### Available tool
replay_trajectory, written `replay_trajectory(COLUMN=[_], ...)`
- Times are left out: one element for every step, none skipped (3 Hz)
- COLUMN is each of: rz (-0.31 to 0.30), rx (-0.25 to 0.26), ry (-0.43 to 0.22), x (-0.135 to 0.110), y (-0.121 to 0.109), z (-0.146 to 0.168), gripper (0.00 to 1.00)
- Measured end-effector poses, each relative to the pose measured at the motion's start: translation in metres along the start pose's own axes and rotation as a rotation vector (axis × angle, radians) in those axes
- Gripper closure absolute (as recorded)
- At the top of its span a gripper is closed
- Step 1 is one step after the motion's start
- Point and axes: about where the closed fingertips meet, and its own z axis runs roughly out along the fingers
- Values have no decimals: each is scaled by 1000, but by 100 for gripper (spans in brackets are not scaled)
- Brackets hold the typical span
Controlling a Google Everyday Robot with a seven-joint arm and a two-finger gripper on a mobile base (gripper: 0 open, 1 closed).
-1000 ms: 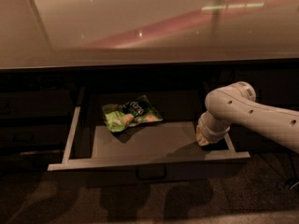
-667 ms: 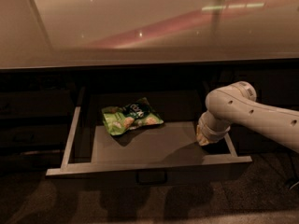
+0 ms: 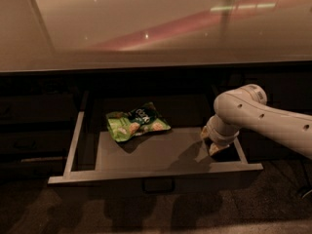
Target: Open top drawer
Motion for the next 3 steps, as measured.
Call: replay_trajectory(rz=[0,0,-30], rx=[0,0,13], ry=[0,0,-12], x=[0,0,-10], y=[0,0,12], z=[0,0,0], gripper=[0,0,0])
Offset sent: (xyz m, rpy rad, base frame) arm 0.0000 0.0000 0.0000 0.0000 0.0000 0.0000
